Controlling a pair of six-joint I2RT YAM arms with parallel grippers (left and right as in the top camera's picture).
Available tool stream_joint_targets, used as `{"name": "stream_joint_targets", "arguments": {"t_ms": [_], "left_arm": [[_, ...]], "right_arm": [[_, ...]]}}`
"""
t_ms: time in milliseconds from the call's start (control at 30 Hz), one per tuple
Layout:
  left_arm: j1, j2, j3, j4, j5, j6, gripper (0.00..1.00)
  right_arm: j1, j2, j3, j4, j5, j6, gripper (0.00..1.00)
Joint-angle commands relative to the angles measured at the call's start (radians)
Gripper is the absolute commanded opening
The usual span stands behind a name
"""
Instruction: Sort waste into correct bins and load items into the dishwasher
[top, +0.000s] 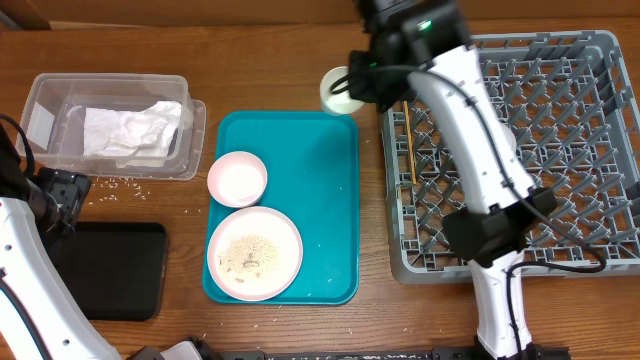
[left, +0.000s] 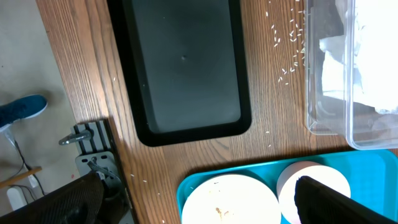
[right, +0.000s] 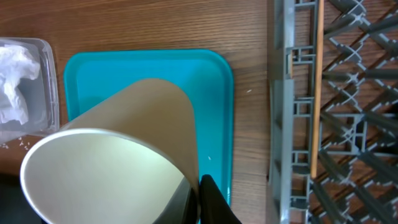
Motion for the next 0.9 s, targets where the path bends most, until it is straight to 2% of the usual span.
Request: {"name": "stream_joint_targets", "arguments": {"t_ms": [0,233,367,533,800,867], "left_arm": [[-0.002,0.002,0.013,0.000,-0.003,-0.014,1.00],[-0.002,0.002,0.013,0.000,-0.003,-0.014,1.00],[-0.002,0.002,0.013,0.000,-0.003,-0.014,1.00],[-0.002,0.002,0.013,0.001,-0.003,-0.014,1.00],[-0.002,0.002,0.013,0.002,-0.003,-0.014,1.00],[-0.002,0.002,0.013,0.002,-0.003,-0.014,1.00]], "right_arm": [[-0.005,-0.027,-0.106,-0.003,-0.125,-0.087,0.04],[0.037,-0.027,-0.470,0.068,-0.125,-0.087,0.04],[0.067,-0.027,-0.585,0.138,-0.126,-0.086,0.04],[0.106,-0.030,-0.598,0.169,-0.121,-0.067,0.19],[0.121,-0.095,-0.479,0.077,-0.028,0.005,0.28],[0.126,-0.130,-0.468,0.088,-0.029,0.005,0.41]]}}
